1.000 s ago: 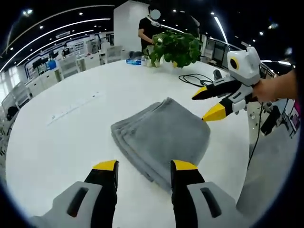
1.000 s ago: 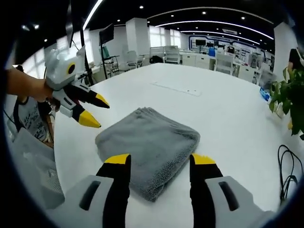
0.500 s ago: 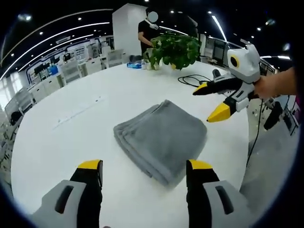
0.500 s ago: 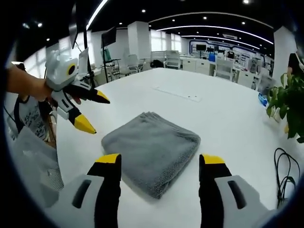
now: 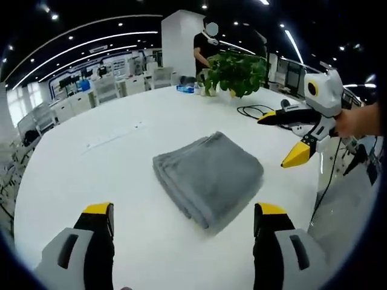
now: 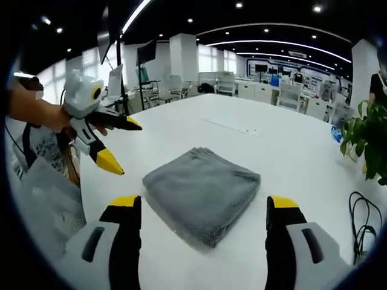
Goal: Fold the towel on the table until its edges align and the towel forms a compact rectangular stack.
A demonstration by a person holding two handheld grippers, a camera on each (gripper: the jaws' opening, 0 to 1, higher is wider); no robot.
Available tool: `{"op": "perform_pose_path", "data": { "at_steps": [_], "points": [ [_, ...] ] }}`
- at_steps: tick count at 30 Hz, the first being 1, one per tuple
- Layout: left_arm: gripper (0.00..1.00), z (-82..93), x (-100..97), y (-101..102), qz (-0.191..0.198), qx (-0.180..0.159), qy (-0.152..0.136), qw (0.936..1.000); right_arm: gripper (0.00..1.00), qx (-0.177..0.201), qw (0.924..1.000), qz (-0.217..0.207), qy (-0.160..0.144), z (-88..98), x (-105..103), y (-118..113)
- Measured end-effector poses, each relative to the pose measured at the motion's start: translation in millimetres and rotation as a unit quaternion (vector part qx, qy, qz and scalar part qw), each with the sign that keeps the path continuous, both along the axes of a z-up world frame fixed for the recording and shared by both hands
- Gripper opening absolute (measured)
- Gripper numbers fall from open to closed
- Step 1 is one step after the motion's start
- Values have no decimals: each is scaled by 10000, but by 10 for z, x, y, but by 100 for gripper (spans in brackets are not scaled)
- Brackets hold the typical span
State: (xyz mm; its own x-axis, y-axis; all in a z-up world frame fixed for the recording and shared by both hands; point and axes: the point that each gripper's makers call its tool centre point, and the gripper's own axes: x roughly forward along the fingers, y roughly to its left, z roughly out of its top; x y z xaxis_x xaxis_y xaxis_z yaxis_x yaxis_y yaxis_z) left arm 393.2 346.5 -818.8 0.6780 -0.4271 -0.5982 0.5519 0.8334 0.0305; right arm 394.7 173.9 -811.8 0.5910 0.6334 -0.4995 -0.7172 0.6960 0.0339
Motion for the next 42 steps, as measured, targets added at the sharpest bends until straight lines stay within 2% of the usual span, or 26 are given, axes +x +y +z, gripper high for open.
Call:
{"op": "perform_pose_path", "data": {
  "at_steps": [12, 24, 38, 42],
  "points": [
    [99, 51, -142, 140, 228, -65, -120, 9996, 94, 87, 9999, -18, -71, -8, -102, -32],
    [99, 114, -286, 11, 82, -147, -286, 9994, 92, 118, 9999, -44, -97, 18, -251, -92],
    [99, -22, -474, -35, 12, -214, -229, 9995, 90, 104, 9999, 10, -5, -56, -383, -101],
    [97, -90, -475, -36, -8, -192, -207, 9996, 84, -8, 10000, 29, -47, -117, -369, -103]
  ]
}}
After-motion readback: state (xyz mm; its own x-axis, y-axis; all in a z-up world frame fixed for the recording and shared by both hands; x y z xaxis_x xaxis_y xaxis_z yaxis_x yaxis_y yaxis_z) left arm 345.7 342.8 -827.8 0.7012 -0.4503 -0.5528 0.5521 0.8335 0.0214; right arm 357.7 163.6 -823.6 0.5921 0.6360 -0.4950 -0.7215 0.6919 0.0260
